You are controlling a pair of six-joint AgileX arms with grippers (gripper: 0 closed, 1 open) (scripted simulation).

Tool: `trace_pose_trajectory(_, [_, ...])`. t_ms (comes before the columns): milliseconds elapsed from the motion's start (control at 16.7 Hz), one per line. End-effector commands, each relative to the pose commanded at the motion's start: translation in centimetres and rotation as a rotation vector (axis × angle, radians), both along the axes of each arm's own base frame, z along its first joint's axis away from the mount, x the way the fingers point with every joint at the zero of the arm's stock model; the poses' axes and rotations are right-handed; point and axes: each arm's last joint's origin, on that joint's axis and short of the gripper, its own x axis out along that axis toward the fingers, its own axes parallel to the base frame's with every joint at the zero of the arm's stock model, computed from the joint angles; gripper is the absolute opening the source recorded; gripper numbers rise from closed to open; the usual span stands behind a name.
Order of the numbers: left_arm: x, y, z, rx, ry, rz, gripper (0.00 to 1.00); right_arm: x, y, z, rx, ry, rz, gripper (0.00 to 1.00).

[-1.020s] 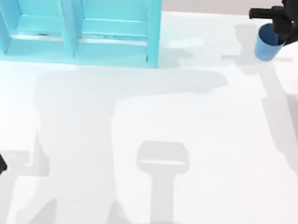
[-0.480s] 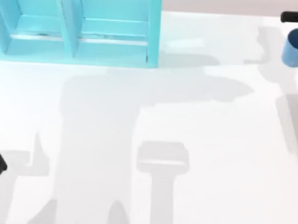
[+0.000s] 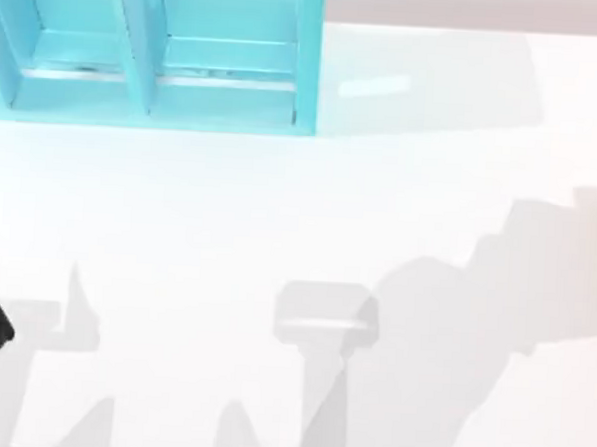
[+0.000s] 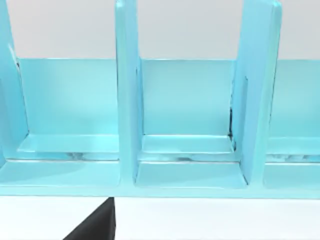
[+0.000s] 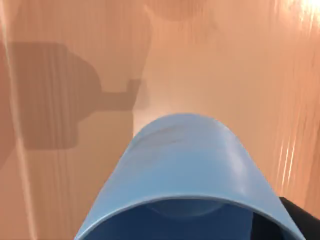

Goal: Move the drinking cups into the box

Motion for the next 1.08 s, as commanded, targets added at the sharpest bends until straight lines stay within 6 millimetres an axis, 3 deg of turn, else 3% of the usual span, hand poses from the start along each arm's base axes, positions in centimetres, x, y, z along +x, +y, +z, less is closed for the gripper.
trace_pose_trajectory(120, [0.0, 0.0, 0.0, 0.0, 0.0, 0.0, 1.0, -3.1, -2.0, 0.8, 0.015, 0.003, -0.004, 0.0])
trace_pose_trajectory(240, [0.0, 0.0, 0.0, 0.0, 0.0, 0.0, 1.0, -4.7, -2.8, 1.0, 0.038, 0.01, -0.008, 0.0])
trace_pose_trajectory(660, [0.0, 0.0, 0.0, 0.0, 0.0, 0.0, 1.0, -4.8, -2.7, 0.9, 0.039, 0.004, -0.012, 0.0])
trace_pose_trajectory(780, [0.0, 0.0, 0.0, 0.0, 0.0, 0.0, 1.0, -4.7, -2.6, -0.1, 0.033, -0.004, -0.012, 0.0])
trace_pose_trajectory(1080, [0.0, 0.0, 0.0, 0.0, 0.0, 0.0, 1.0, -4.8, -1.9, -4.7, 0.042, 0.015, -0.005, 0.0])
